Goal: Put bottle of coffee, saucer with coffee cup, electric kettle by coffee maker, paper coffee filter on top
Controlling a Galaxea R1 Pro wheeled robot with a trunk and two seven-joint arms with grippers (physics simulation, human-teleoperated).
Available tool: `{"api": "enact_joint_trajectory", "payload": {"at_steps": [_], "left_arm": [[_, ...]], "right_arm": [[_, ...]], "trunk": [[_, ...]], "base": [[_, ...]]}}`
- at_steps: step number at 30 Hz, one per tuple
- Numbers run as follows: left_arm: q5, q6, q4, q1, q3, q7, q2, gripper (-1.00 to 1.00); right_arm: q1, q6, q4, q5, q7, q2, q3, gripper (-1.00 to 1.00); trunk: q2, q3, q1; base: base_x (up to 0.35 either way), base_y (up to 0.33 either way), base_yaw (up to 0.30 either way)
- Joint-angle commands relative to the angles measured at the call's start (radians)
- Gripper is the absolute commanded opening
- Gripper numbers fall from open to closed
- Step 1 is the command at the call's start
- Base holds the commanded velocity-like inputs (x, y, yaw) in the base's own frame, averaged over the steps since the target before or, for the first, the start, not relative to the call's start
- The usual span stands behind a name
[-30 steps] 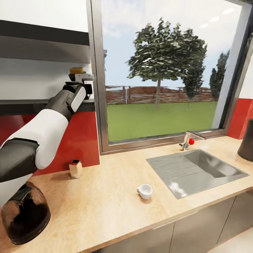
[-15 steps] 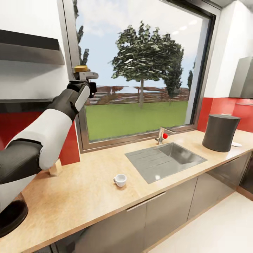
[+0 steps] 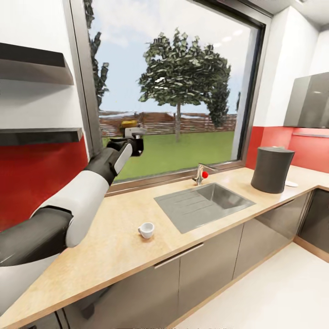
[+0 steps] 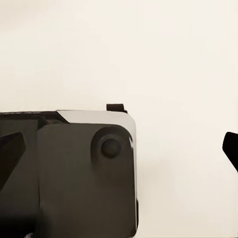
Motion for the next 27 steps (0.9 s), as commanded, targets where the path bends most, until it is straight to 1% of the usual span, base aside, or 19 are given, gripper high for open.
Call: {"api": "enact_joint_trajectory", "payload": {"at_steps": [1, 3, 4, 6, 7, 10, 11, 13, 15, 16, 27], "left_arm": [[0.001, 0.003, -0.004, 0.022, -0.008, 0.001, 0.002, -1.00], [0.000, 0.001, -0.004, 0.052, -0.015, -0.012, 0.004, -1.00], [-0.001, -0.001, -0.004, 0.092, -0.036, -0.043, 0.007, -1.00], [-0.002, -0.003, -0.009, 0.132, -0.058, -0.076, 0.009, -1.00], [-0.002, -0.003, -0.013, 0.142, -0.064, -0.082, 0.009, -1.00], [-0.003, -0.004, -0.064, 0.211, -0.094, -0.099, 0.010, -1.00], [-0.002, -0.002, -0.172, 0.313, -0.114, -0.105, 0.010, -1.00], [-0.002, -0.002, -0.212, 0.355, -0.118, -0.106, 0.010, -1.00], [-0.003, -0.002, -0.231, 0.380, -0.122, -0.105, 0.010, -1.00], [-0.004, -0.005, -0.255, 0.440, -0.130, -0.102, 0.012, -1.00], [-0.001, -0.006, -0.254, 0.448, -0.125, -0.101, 0.008, -1.00]], "right_arm": [[-0.001, -0.004, -0.004, 0.008, -0.002, 0.000, -0.008, 1.00], [-0.001, -0.004, -0.009, 0.008, -0.002, 0.000, -0.008, 1.00], [-0.001, -0.004, -0.012, 0.008, -0.002, 0.000, -0.008, 1.00], [-0.001, -0.005, -0.013, 0.008, -0.002, 0.000, -0.008, 1.00], [-0.001, -0.005, -0.013, 0.007, -0.002, 0.000, -0.008, 1.00], [-0.001, -0.005, -0.015, 0.006, -0.002, 0.000, -0.009, 1.00], [-0.001, -0.005, -0.037, 0.003, -0.001, 0.001, -0.010, 1.00], [-0.001, -0.005, -0.044, 0.001, 0.004, 0.001, -0.011, 1.00], [-0.001, -0.005, -0.047, 0.001, 0.010, 0.001, -0.011, 1.00], [-0.001, -0.006, -0.051, 0.000, 0.020, 0.002, -0.012, 1.00], [-0.001, -0.017, -0.051, 0.000, 0.020, 0.001, -0.013, 1.00]], "trunk": [[-0.001, 0.000, 0.000], [-0.001, 0.000, 0.000], [-0.001, 0.000, 0.000], [-0.001, 0.000, 0.000], [-0.001, 0.000, 0.000], [-0.001, 0.000, 0.000], [-0.001, 0.000, 0.000], [-0.001, 0.000, 0.000], [-0.001, 0.000, 0.000], [-0.001, 0.000, 0.000], [-0.001, 0.000, 0.000]], "base": [[-0.002, -0.001, 0.000], [-0.001, 0.000, 0.000], [0.000, 0.000, 0.000], [0.000, 0.000, 0.000], [0.000, 0.000, 0.000], [0.000, 0.000, 0.000], [0.000, 0.000, 0.000], [0.000, 0.000, 0.000], [0.000, 0.000, 0.000], [0.208, -0.140, 0.000], [0.210, -0.194, -0.002]]}}
